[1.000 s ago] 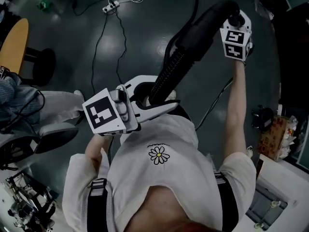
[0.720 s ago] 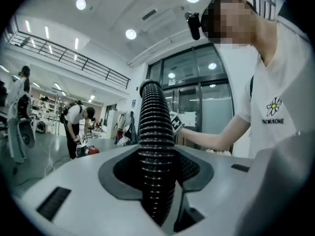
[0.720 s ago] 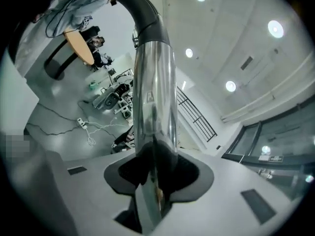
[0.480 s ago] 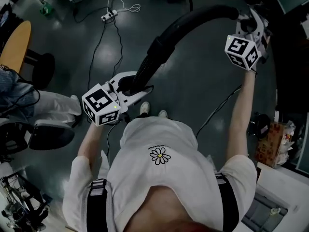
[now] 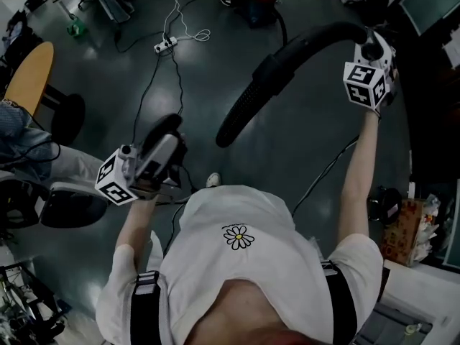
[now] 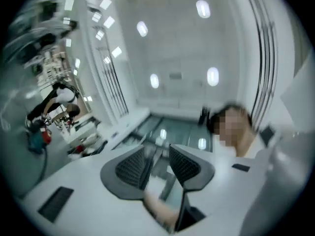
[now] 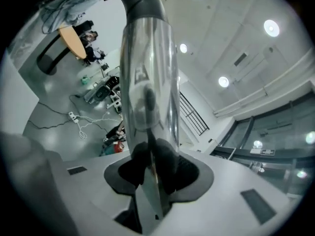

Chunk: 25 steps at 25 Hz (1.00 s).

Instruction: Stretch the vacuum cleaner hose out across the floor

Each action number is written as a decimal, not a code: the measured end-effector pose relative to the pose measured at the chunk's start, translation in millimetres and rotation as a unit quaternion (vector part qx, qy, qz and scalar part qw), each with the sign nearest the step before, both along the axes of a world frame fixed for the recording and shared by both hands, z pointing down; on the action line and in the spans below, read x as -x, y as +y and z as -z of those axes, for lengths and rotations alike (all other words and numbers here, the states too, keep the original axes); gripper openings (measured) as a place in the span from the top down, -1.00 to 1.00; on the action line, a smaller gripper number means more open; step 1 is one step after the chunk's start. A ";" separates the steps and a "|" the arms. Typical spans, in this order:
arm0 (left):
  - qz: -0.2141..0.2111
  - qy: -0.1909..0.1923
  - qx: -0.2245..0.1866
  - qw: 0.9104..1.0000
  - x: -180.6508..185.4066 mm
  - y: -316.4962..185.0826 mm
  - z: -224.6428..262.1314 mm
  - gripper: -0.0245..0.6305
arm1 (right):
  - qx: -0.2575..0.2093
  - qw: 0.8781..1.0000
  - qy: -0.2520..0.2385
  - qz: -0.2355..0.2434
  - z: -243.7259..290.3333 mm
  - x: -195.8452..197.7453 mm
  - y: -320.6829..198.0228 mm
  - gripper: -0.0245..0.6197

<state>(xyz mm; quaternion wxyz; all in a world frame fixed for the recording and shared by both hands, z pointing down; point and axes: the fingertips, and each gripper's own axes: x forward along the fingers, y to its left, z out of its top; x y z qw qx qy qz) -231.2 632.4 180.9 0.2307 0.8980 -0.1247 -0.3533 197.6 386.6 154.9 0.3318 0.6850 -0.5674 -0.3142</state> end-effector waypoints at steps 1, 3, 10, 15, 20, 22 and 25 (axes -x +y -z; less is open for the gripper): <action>0.041 0.098 -0.004 0.994 41.7 -4.2 19.2 0.42 | -0.003 1.000 0.006 -0.015 1.5 -13.2 -1.0 0.45; 0.122 0.153 -0.041 0.980 93.7 -14.7 38.0 0.42 | -0.010 0.997 0.065 -0.028 6.0 -22.9 6.3 0.45; 0.037 -0.132 -0.128 0.982 -37.2 -71.9 55.4 0.41 | -0.118 0.941 0.314 0.048 54.7 97.1 42.4 0.45; -0.124 -0.222 -0.146 0.956 -151.8 -66.9 63.7 0.08 | -0.155 0.912 0.346 0.158 59.2 190.5 65.1 0.46; -0.213 -0.247 -0.095 0.940 -181.5 -58.2 54.3 0.05 | -0.183 0.905 0.329 0.197 54.3 224.1 80.3 0.45; -0.228 -0.229 -0.073 0.944 -179.2 -61.6 51.6 0.05 | -0.192 0.903 0.330 0.196 53.6 229.1 80.6 0.45; -0.247 -0.206 -0.049 0.945 -177.2 -64.2 50.6 0.05 | -0.199 0.905 0.318 0.199 52.9 233.8 79.3 0.45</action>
